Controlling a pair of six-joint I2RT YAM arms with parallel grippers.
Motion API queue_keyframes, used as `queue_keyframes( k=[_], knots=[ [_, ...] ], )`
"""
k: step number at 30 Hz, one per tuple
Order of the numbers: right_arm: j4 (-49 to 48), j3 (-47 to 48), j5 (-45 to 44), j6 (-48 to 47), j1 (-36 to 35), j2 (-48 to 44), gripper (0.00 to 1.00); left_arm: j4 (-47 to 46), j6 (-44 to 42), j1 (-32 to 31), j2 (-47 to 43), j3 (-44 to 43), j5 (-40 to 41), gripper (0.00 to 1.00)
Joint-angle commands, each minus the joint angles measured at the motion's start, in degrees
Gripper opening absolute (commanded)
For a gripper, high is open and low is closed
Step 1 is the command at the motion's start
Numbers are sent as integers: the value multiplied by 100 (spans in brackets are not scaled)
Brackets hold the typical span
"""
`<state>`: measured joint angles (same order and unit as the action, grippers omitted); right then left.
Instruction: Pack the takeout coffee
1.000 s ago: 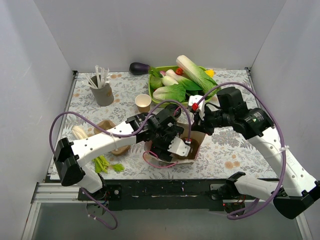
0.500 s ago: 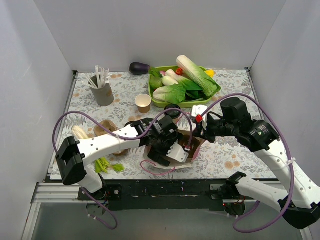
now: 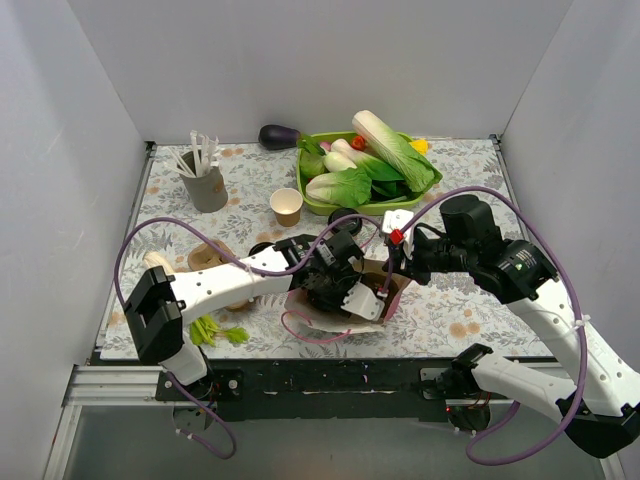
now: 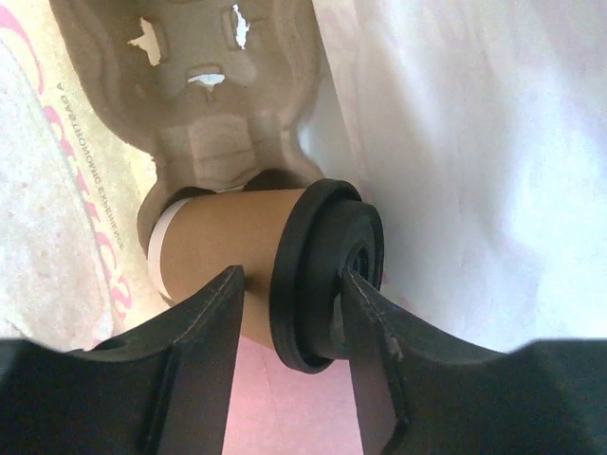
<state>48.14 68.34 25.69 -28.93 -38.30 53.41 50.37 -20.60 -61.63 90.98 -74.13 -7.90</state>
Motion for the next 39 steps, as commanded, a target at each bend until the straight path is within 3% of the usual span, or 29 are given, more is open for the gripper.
queue_keyframes(
  k=[1,3,6,11,20,27,37,38,39],
  knots=[
    [-112,206,322,-95,-54,-50,1,254,354,63,95,-198,140,38],
    [-86,215,331,-96,-54,-50,1,237,495,63,87,-242,122,26],
    [-42,241,331,-104,-46,-23,1,298,618,63,69,-286,78,23],
    [20,233,235,-148,-54,-15,1,333,925,107,25,-453,-79,0],
    [11,40,-108,-60,-45,-93,1,360,2005,396,-115,-1279,-905,0],
    [160,-49,-530,-148,-46,-50,1,334,3427,1265,174,-2131,-2469,0],
    [424,180,-776,-175,-37,64,1,-308,4599,1899,271,-2203,-3735,0],
    [442,215,-898,-175,-37,73,3,-369,4687,1926,271,-2194,-3867,0],
    [477,337,-952,-175,-37,117,22,-396,4775,2031,297,-2202,-3972,0]
  ],
)
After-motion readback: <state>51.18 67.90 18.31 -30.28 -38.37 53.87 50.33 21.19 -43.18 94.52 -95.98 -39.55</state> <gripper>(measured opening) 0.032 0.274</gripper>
